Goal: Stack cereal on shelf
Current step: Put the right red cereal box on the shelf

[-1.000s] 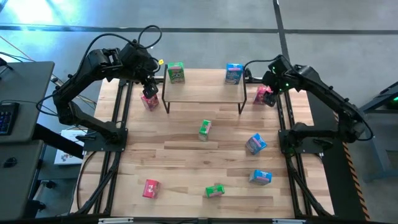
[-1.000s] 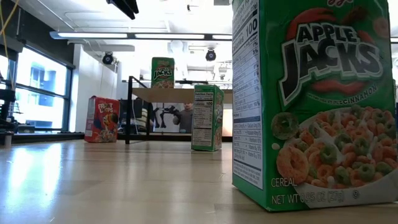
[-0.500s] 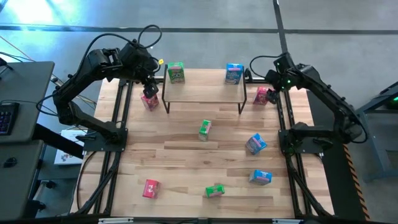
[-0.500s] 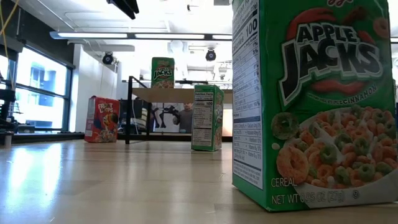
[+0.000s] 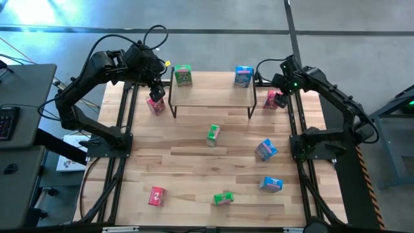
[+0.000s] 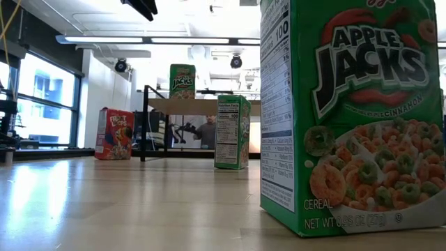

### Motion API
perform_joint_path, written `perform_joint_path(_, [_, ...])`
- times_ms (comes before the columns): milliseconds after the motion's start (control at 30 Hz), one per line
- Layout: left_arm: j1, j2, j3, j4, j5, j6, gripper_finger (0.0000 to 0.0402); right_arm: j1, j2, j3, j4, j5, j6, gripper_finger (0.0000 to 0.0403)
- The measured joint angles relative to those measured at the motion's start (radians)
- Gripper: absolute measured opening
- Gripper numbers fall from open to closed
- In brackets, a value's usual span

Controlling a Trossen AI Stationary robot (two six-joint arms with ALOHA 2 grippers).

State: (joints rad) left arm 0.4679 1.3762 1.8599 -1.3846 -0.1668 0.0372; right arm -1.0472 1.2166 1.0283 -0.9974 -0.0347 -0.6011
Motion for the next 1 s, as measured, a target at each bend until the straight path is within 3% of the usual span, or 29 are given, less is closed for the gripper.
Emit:
perform_joint_path(767, [0.0, 0.0, 0.0, 0.0, 0.0, 0.0, 0.0207, 0.008, 0.016, 0.0, -0.018, -0.009, -0.158, 0.0259])
perform_joint_path(1000, [0.0, 0.0, 0.0, 0.0, 0.0, 0.001, 0.0207, 0.008, 0.079, 0.0, -0.001, 0.029, -0.154, 0.0259])
